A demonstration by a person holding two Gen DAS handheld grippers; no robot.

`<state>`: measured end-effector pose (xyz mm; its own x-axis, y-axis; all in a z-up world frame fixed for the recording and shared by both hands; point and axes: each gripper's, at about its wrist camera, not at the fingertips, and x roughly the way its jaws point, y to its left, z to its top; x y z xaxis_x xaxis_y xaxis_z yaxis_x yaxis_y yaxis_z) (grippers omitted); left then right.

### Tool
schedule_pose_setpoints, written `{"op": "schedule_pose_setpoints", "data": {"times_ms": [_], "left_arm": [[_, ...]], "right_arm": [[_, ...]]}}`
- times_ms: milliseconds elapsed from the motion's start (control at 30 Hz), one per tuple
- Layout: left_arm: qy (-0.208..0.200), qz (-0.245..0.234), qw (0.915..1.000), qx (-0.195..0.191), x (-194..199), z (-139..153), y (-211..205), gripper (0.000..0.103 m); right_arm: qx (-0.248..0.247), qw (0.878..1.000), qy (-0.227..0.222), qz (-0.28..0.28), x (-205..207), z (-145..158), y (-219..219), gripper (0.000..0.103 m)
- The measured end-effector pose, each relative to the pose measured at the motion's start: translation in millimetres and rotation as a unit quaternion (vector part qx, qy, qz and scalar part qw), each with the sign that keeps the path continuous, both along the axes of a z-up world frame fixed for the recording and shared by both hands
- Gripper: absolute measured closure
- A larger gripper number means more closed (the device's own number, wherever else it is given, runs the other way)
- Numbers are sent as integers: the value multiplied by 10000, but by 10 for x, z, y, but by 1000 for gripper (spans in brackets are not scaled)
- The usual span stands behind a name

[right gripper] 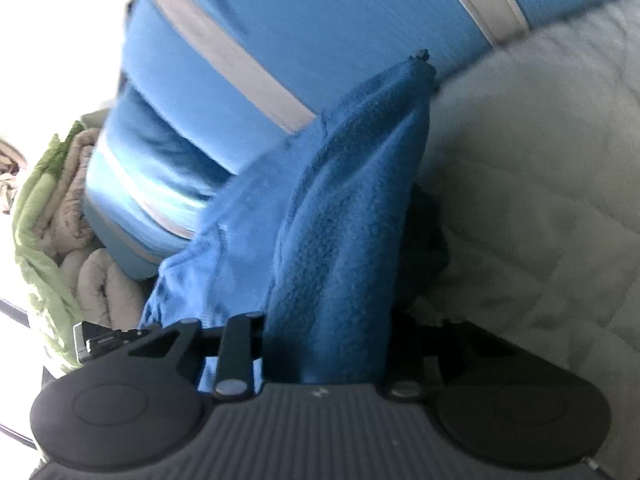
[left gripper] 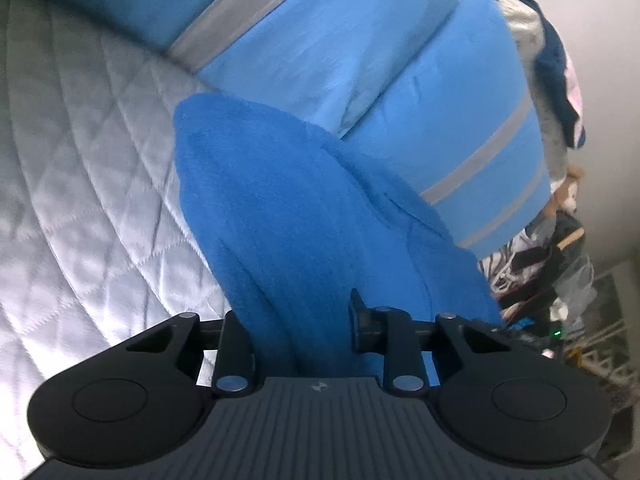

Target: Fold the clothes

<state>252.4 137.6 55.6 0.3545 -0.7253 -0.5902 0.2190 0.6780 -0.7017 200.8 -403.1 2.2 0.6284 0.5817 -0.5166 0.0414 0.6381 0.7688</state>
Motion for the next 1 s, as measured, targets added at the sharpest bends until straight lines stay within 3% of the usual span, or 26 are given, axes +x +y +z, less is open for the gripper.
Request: {"op": "schedule_pose_setpoints", "data": {"times_ms": [167,367,533,600,633,667,733,833,1000], "left_arm": [[-239,166,9991,295,-106,335,249,78],[-521,821,9932,636,-237,848,989,79],[-842,1090,9805,1404,-407,1506,1621,78],[-930,1168,9644,2184,-363,1567,1735,61],[-946,1253,9517,2638,-321,1551,1784,53],[-944,1352,9367,3090,-277,1517,1831,35],[-735,1766,8962,4003,-158,1228,1901,30],[-706,2435,8394,4807,-104,854,1967,30],[-1387,2527,8358,4673,-271,675,1895,29]], "right_arm": [[-96,9996,-259,117,-45,312,327,71],[473,9966,-457,505,144,483,1067,71],[919,9901,-499,936,438,617,1845,71],[793,9906,-247,1091,593,621,2188,58],[499,9924,-10,1128,686,566,2347,31],[94,9929,317,1140,792,486,2519,14],[-745,9895,620,1073,875,400,2749,10],[-1879,9741,495,1153,793,416,2923,4],[-2736,9555,30,1105,490,598,2852,0]]}}
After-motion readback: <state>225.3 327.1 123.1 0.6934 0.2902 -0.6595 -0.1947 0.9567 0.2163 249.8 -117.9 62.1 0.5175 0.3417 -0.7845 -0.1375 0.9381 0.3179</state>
